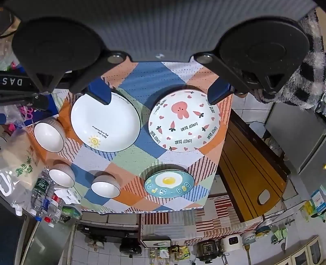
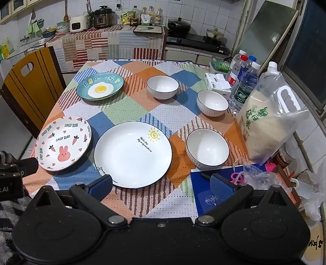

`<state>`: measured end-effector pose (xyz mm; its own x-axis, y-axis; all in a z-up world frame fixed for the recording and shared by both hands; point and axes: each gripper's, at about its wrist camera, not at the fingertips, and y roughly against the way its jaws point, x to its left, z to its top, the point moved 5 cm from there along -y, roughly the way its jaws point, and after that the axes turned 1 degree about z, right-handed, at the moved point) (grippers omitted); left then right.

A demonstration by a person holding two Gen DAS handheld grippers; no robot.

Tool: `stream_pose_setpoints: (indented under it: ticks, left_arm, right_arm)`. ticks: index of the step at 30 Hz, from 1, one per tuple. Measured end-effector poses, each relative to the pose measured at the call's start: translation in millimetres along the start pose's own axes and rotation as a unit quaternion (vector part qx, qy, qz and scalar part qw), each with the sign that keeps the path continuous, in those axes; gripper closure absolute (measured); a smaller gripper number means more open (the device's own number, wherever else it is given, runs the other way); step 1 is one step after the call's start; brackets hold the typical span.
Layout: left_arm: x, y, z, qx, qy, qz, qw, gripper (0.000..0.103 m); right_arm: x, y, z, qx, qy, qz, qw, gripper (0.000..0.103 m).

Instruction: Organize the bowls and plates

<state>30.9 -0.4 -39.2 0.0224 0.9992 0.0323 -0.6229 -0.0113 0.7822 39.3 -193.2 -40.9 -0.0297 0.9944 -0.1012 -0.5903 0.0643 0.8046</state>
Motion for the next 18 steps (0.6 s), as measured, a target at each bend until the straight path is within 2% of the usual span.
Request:
stream_pose_setpoints:
  ticks: [18]
  left_arm:
    - [1.8,-2.1,-3.0,0.014,-0.006,0.002,0.9999,0.001]
  right_arm:
    - [-0.7,-2.2,-0.9,0.002,0.0,0.001,1.0,0.0]
